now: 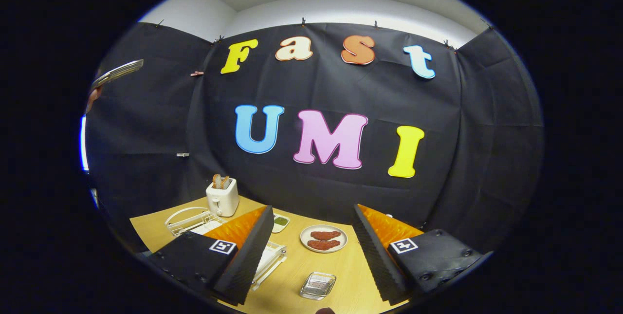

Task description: Take the plate from the dish rack, then take the spoon from the basket and place it into the plate.

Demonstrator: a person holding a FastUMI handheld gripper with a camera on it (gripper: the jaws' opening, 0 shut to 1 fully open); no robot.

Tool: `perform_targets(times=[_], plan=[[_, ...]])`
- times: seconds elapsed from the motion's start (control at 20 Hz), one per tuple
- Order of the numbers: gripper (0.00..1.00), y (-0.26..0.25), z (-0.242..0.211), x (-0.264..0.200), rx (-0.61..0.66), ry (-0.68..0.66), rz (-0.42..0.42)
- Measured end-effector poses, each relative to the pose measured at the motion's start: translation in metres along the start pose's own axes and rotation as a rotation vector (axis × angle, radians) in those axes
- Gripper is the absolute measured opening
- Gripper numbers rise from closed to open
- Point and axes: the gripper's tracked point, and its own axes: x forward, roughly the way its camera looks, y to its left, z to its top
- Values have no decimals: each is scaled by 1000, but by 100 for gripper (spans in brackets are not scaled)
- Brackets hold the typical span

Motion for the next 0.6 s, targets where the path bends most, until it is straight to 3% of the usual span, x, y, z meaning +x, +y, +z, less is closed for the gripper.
perform_targets(times=[0.6], plan=[[98,2,-6,4,-14,19,-12]])
